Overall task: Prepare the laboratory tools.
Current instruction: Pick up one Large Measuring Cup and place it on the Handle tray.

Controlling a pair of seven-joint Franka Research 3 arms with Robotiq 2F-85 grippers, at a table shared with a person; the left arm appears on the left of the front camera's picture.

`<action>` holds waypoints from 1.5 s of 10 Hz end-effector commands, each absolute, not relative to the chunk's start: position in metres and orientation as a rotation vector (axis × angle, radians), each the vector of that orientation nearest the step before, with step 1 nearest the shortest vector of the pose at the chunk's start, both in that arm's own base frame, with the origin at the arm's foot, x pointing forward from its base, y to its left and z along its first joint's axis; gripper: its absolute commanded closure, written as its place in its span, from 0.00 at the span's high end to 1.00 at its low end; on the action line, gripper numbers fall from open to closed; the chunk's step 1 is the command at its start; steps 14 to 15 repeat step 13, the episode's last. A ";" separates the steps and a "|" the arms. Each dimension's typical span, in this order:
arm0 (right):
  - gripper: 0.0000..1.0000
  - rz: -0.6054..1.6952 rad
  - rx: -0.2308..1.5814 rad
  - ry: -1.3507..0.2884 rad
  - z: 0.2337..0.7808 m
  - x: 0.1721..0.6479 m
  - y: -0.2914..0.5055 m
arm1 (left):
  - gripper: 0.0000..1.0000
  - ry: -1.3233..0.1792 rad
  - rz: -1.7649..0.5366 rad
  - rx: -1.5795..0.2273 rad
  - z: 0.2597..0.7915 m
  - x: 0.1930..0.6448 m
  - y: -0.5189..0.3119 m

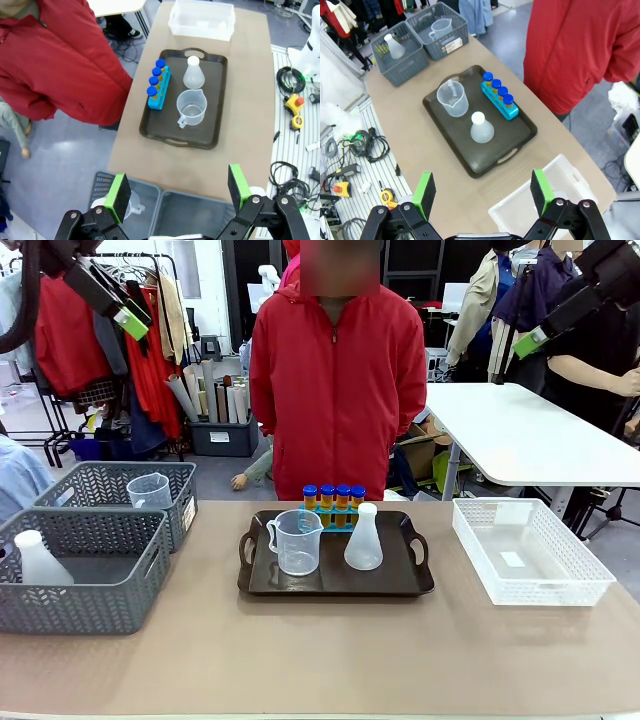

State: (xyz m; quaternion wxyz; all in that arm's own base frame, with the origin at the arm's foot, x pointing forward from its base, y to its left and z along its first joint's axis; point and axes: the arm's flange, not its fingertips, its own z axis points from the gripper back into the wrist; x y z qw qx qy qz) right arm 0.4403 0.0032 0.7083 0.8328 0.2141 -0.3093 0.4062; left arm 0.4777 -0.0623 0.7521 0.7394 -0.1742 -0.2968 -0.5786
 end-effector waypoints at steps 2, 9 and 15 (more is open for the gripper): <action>1.00 0.867 0.464 -0.666 0.710 0.440 0.004 | 1.00 -0.654 -1.270 -0.367 0.754 0.477 -0.061; 1.00 0.867 0.464 -0.666 0.710 0.440 0.004 | 1.00 -0.654 -1.270 -0.367 0.754 0.477 -0.061; 1.00 0.867 0.464 -0.666 0.710 0.440 0.004 | 1.00 -0.654 -1.270 -0.367 0.754 0.477 -0.061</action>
